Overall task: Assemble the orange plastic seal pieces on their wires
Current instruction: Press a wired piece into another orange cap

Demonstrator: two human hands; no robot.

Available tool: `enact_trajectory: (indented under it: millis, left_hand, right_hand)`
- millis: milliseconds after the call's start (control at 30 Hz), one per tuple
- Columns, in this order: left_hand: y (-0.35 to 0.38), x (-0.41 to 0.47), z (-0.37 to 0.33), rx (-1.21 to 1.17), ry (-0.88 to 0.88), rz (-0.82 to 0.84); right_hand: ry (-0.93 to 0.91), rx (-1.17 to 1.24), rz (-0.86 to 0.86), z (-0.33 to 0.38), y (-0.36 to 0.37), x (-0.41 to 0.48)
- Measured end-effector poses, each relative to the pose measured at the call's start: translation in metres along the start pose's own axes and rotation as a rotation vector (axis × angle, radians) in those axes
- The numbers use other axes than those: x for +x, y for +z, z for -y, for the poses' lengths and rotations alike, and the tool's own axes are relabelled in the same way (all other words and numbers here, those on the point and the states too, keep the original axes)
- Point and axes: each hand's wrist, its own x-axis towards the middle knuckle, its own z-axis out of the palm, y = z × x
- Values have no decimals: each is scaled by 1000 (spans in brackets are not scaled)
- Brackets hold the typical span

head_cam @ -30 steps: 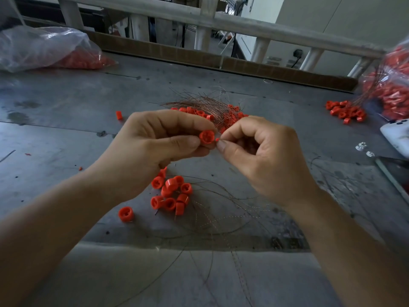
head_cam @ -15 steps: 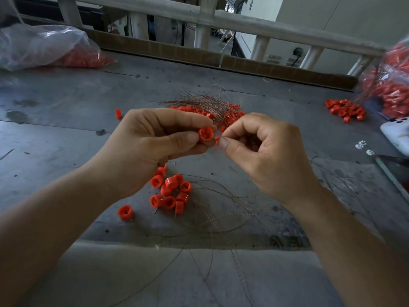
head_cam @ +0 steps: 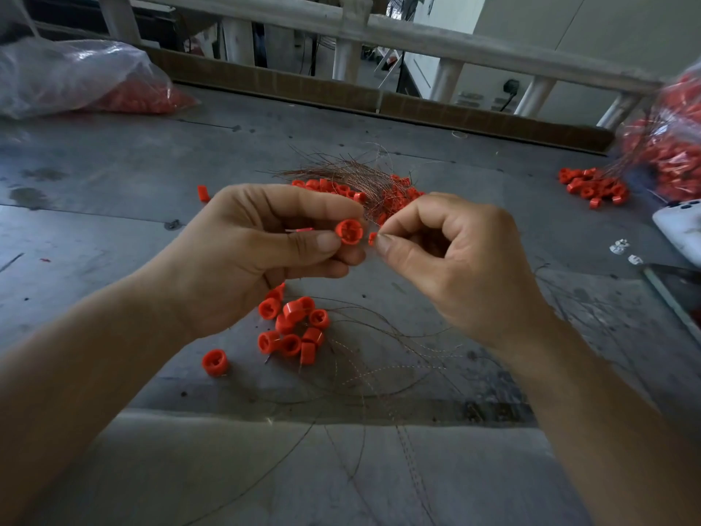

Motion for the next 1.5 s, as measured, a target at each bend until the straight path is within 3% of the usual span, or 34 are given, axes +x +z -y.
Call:
enact_trajectory:
  millis: [500,633,833,1000,1267,1500]
  left_hand:
    - [1,1,6,-96,-33,47]
    - [1,1,7,-133,-51,46]
    - [3,0,8,-155,-70,61]
    - [5,-1,2,-151,-81,63]
    - [11,-3,-7,-272,-86,58]
    - [12,-2,-6,-253,-97,45]
  right_hand:
    - [102,216,120,-3,9,-3]
    - [111,118,120,-6,-3,2]
    - [283,-142,-207,-47,-30,17]
    - [408,-389,-86,-76,-31,17]
    - [398,-472,69,-89,-10,20]
    - [404,-482,12,-90,-8,23]
